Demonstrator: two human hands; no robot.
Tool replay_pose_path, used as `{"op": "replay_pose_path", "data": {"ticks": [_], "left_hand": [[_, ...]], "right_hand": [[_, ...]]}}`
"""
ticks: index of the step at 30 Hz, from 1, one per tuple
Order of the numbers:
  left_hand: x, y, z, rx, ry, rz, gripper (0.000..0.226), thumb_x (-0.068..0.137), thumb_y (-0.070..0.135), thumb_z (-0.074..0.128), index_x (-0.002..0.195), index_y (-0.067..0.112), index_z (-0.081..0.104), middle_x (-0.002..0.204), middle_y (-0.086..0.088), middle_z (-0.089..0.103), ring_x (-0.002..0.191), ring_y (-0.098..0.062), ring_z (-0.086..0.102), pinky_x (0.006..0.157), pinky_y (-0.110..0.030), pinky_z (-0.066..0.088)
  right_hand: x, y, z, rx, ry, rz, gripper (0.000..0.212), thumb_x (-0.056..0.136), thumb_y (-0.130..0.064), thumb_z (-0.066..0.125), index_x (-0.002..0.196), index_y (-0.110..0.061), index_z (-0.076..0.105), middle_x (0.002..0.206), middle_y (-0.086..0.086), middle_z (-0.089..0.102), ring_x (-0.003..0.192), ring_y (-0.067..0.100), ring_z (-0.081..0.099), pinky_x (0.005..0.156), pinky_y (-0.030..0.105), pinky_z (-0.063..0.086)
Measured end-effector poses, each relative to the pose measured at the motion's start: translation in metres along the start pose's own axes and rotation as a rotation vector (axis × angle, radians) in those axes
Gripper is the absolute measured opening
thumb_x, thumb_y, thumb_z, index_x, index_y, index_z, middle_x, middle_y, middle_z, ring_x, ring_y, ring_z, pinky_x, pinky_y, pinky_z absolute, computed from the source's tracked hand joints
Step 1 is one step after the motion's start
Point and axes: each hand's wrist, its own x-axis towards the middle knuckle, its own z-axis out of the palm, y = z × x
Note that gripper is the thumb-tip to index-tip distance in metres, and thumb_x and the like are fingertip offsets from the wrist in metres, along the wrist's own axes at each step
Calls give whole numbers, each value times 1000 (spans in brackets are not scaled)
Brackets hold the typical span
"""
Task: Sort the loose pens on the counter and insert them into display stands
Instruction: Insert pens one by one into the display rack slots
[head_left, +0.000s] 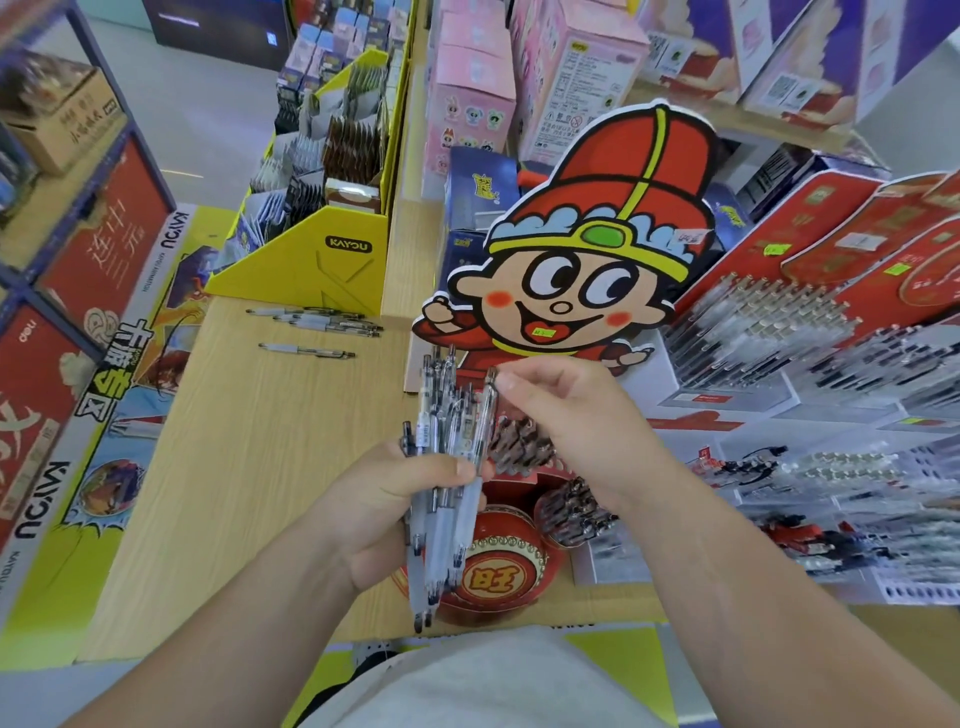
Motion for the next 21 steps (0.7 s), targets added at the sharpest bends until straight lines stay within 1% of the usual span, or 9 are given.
{"op": "replay_pose_path", "data": {"ticks": [2,5,8,9,11,14,16,18,21], "left_hand": [[0,4,3,15,-48,12,16,67,12,73,80,7,80,82,-10,73,73,-20,70,65,-29,57],[1,9,6,66,-83,34,15,67,13,73,80,10,81,87,-7,75,74,-17,71,74,-32,54],[2,12,10,92,-58,18,22,66,13,73,86,7,80,94,-8,77,85,-20,74,80,-33,54],[3,12,11,76,-55,9,29,66,13,74,94,5,79,99,-11,77,91,-23,74,83,-34,55],[5,13,15,20,-24,-21,38,67,9,79,104,3,75,100,-13,76,88,-25,74,79,-35,57],[7,13,19,-59,104,-29,23,66,13,79,88,7,78,80,-8,74,65,-19,70,63,-30,54],[8,12,20,-87,163,-22,13,67,19,75,75,11,79,73,-6,72,62,-16,68,66,-33,51],[10,11,19,-108,195,-17,21,66,21,75,82,8,78,73,-7,72,62,-15,69,69,-34,51],[12,9,19,-120,231,-34,34,68,24,76,95,4,78,81,-10,73,67,-18,71,79,-39,54]], "right_hand": [[1,1,-5,64,-64,57,16,95,-28,67,105,-21,76,96,-3,76,84,4,65,71,21,44],[1,2,-12,149,-175,79,17,97,-24,64,107,-16,75,99,9,74,83,12,61,65,23,44],[-1,5,-16,218,-230,85,17,96,-24,66,105,-13,75,97,7,72,84,18,59,74,32,46],[-1,6,-18,243,-216,95,17,95,-23,66,105,-12,74,99,7,72,85,19,60,74,34,46],[-2,4,-24,324,-170,109,13,97,-16,64,105,-9,71,101,8,75,82,16,64,66,25,47],[-5,1,-41,477,-91,74,11,95,-9,62,103,-7,68,99,15,74,77,17,64,59,19,50],[-7,1,-56,510,-6,33,14,90,-10,64,103,-4,68,101,20,72,77,17,64,64,22,55],[-9,3,-70,479,108,-15,12,91,-8,64,102,-4,69,101,21,72,78,19,65,68,25,57],[-14,4,-86,459,280,-101,13,94,-3,62,102,-10,70,90,10,75,75,18,67,68,26,57]]}}
